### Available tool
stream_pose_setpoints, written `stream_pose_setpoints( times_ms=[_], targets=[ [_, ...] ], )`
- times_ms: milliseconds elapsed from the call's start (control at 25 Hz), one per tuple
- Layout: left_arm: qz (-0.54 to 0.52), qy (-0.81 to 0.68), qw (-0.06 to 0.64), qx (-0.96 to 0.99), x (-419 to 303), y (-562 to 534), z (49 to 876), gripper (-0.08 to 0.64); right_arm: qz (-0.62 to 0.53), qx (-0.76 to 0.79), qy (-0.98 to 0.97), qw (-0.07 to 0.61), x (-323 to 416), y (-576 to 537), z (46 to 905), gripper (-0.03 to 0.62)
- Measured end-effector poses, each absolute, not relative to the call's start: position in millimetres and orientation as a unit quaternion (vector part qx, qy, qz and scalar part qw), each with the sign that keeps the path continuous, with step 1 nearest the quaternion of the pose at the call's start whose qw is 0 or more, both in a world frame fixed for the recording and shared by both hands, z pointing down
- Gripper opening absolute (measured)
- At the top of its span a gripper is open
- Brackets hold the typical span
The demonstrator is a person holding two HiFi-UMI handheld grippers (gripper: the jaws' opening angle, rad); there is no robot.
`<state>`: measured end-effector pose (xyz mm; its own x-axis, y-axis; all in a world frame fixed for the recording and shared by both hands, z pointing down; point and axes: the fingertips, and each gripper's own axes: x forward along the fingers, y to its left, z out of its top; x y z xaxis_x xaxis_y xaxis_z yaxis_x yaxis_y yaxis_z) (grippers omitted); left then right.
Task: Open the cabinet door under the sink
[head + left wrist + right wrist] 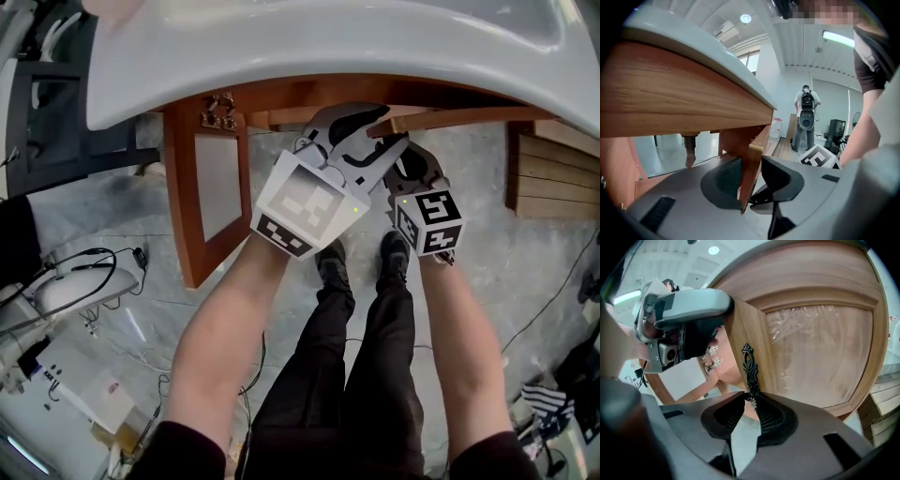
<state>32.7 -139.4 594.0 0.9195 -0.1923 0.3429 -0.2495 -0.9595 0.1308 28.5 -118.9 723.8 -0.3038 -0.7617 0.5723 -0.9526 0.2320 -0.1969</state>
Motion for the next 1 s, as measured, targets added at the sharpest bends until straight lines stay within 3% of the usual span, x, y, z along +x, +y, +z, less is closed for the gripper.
stream_pose_setpoints(
  times_ms=[40, 560, 1000],
  targets=[
    [0.165, -0.107, 0.084, 0.977, 35, -138, 594, 0.118, 0.263, 0.561, -0.764, 0.18, 29, -119, 724, 0.092],
    [0.18, -0.053, 0.065, 0.98, 33, -112, 585, 0.098, 0.288, 0.609, -0.72, 0.163, 39, -86, 703, 0.106],
    [0.204, -0.099, 0.088, 0.97, 47, -69, 580, 0.101, 0.296, 0.68, -0.653, 0.154, 154, 29, 676, 0.045]
  ],
)
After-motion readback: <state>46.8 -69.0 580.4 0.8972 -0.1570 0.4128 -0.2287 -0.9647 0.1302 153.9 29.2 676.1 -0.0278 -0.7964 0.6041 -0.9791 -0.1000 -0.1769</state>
